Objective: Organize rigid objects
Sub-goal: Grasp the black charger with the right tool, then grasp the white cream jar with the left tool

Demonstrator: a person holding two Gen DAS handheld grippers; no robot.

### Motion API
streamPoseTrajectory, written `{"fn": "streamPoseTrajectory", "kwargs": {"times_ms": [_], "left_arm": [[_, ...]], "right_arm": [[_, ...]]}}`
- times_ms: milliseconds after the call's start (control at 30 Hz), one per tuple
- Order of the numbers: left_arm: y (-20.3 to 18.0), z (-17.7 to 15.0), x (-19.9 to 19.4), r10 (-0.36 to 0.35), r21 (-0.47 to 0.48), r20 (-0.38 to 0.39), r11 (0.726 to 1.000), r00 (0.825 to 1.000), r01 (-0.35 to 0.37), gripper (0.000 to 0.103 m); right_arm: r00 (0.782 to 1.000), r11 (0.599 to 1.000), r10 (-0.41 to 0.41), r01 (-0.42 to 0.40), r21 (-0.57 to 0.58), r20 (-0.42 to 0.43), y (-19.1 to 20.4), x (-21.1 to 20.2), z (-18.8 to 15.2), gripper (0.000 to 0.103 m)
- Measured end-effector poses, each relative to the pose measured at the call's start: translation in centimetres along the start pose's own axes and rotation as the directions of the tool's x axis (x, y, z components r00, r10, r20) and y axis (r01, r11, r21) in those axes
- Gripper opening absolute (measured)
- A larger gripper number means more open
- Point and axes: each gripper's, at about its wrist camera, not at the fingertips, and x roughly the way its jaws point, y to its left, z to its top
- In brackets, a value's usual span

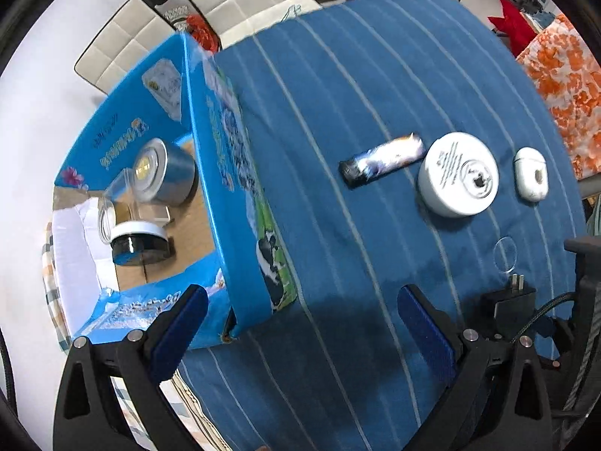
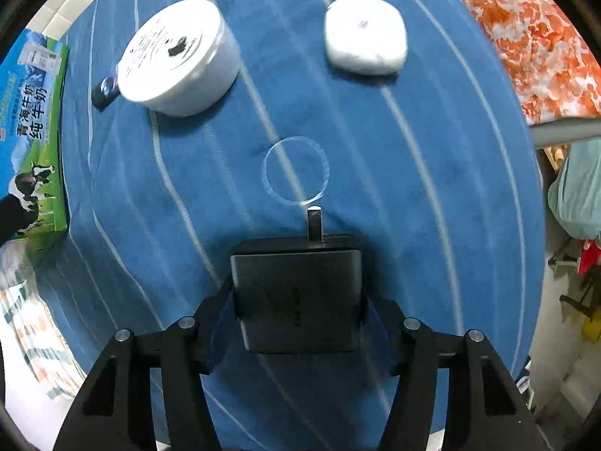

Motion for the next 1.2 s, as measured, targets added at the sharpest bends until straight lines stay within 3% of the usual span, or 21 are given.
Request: {"fn": "streamPoseTrajectory", "kwargs": {"times_ms": [167,300,367,467,700,800,933,1200], "left_arm": [[-1.3,1.9,-1.6,-0.087,-0.048,0.061,0.995,0.994,0.090,0.103],[-3.2,4.6,-1.2,-0.226,-0.082,0.048,0.970,0.973,0.230,0.103],[-4.3,6.1,-0.6,-0.299,-0.093,0.055,0.948,0.953,0.303,0.103],[-6.1,7.7,1.2,-0.350,-0.098,0.011,0.932,0.937,0.349,0.103],[-9.8,9.7,6.0,-0.351,-0.050,-0.115,0.936,0.929,0.347,0.101],[-10.5,9.8,7.3,-0.333,-0.031,-0.148,0.943,0.931,0.332,0.078],[-10.9,9.6,7.0,-0.278,-0.005,-0.104,0.960,0.955,0.279,0.067],[-10.1,6.9,4.9,-0.269,0.016,-0.043,0.963,0.962,0.270,0.066]], "right_arm": [[0.999,0.995,-0.016,0.012,0.099,0.035,-5.3,-1.3,1.9,0.062],[0.998,0.985,-0.015,0.003,0.171,0.068,-7.7,-2.3,4.3,0.062],[0.997,0.981,-0.001,-0.013,0.195,0.075,-8.3,-2.8,5.9,0.062],[0.998,0.972,0.020,-0.034,0.233,0.064,-8.9,-2.7,7.0,0.062],[0.999,0.963,0.027,-0.038,0.265,0.047,-10.0,-1.8,7.3,0.063],[0.999,0.963,0.016,-0.025,0.268,0.039,-10.0,-1.5,7.3,0.064],[0.999,0.967,-0.044,0.037,0.251,0.023,-9.3,-1.2,8.1,0.064],[0.997,0.973,-0.075,0.066,0.220,0.035,-8.1,-1.6,7.4,0.061]]}}
